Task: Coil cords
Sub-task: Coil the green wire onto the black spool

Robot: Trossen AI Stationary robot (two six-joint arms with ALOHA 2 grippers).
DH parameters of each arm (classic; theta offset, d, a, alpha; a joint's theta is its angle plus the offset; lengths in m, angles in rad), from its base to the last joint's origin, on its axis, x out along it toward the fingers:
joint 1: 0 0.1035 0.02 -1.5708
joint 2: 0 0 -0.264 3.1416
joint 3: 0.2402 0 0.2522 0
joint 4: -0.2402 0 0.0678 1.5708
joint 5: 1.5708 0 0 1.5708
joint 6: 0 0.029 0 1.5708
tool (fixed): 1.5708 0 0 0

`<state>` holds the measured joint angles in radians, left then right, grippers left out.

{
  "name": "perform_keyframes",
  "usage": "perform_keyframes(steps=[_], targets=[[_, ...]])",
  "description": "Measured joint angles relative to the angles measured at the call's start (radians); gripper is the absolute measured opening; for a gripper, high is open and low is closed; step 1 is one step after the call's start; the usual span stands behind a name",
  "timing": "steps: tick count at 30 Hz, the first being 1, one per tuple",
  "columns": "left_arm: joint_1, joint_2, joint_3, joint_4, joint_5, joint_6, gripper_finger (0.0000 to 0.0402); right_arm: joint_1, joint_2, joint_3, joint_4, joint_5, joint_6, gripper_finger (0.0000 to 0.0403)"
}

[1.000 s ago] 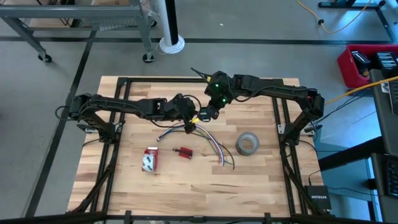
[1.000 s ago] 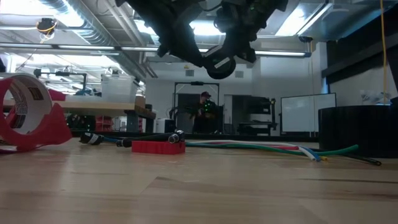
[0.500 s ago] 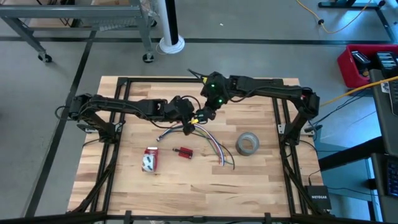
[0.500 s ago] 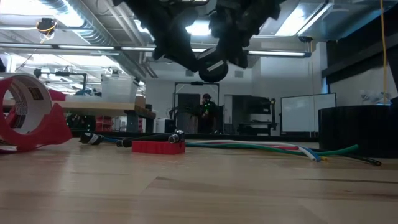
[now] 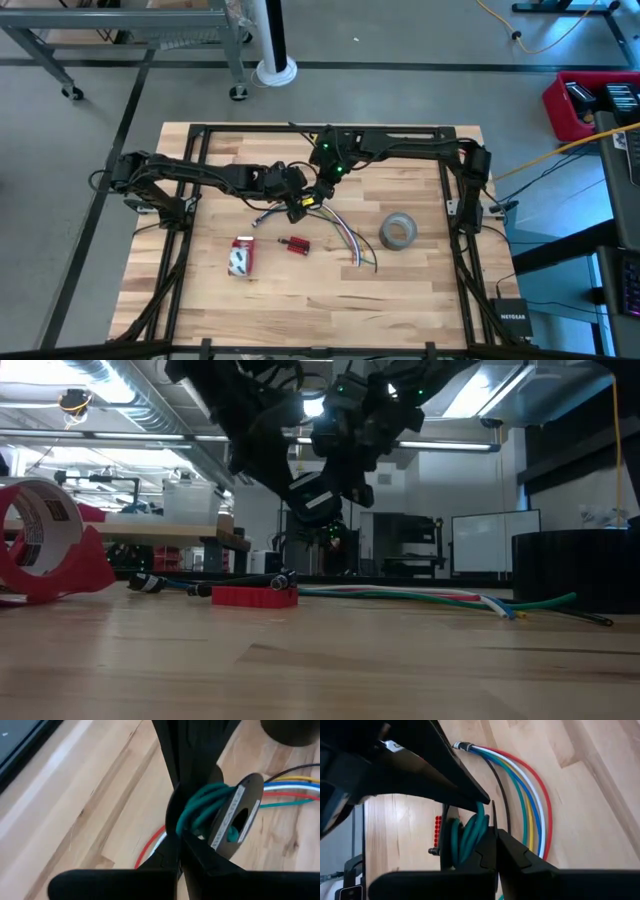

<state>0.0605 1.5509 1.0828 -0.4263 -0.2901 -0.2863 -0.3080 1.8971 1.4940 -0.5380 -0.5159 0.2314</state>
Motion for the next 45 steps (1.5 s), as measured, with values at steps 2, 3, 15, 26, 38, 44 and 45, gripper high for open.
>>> perform_keyframes(steps=[2,3,15,26,38,44,45], targets=[[-0.001,0.0,-0.015,0.005,0.0,-0.003,0.0,0.0,0.0,0.0,0.015,0.0,-0.001,0.0001],[-0.001,-0.001,-0.024,0.008,0.0,-0.012,0.0,0.0,0.001,0.0,0.025,0.0,-0.001,0.0001],[0.035,-0.002,-0.139,0.221,0.118,-0.048,0.0,-0.034,0.012,-0.002,0.09,-0.035,0.001,0.0001],[0.09,-0.002,-0.308,0.536,0.247,-0.035,0.0,-0.054,0.029,-0.123,0.234,-0.131,0.04,0.0001],[0.185,-0.006,-0.432,0.771,0.309,-0.137,0.0,-0.126,0.032,-0.233,0.559,-0.131,0.18,0.0001],[0.197,-0.006,-0.432,0.778,0.316,-0.221,0.0,-0.144,0.032,-0.302,0.677,-0.113,0.265,0.0001],[0.196,-0.006,-0.433,0.778,0.319,-0.237,0.0,-0.144,0.032,-0.314,0.691,-0.113,0.27,0.0001]])
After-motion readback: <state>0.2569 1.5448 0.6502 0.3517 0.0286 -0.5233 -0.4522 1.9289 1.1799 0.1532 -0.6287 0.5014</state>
